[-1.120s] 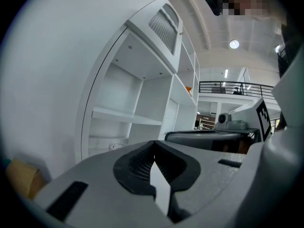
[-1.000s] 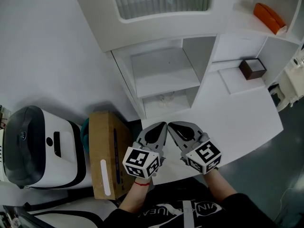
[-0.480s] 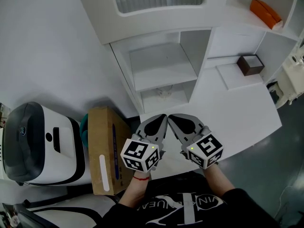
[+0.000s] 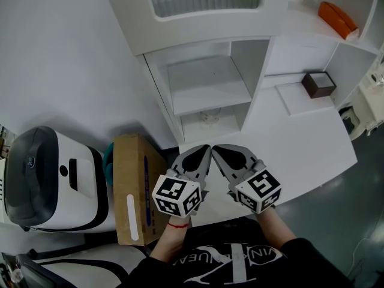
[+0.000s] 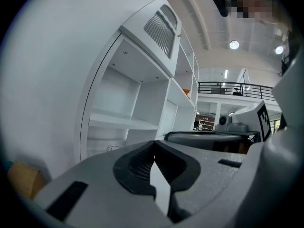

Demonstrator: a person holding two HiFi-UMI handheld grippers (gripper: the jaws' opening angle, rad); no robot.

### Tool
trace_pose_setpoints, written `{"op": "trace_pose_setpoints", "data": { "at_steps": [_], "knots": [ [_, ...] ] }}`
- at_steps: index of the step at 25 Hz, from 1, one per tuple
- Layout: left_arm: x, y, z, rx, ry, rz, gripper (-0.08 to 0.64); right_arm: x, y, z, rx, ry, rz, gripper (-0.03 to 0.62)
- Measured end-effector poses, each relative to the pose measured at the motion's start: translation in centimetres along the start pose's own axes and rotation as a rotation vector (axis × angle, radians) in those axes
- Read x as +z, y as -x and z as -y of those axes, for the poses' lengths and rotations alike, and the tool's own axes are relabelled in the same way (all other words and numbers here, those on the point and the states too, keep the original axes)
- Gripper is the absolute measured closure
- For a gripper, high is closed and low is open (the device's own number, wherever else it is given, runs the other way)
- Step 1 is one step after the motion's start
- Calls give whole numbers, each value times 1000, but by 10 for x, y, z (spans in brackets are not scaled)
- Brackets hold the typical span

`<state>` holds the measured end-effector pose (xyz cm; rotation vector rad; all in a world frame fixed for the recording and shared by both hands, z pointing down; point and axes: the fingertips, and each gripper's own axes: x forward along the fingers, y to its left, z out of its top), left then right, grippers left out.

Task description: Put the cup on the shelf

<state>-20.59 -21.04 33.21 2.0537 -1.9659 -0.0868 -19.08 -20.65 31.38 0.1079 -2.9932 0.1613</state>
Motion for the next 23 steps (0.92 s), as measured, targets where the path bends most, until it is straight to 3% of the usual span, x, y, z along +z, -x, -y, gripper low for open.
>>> {"op": "trace_pose_setpoints", "data": {
  "at_steps": [23],
  "knots": [
    [-18, -11, -5, 4, 20, -50, 552, -18, -4, 10, 4, -33, -38, 589]
  ]
}}
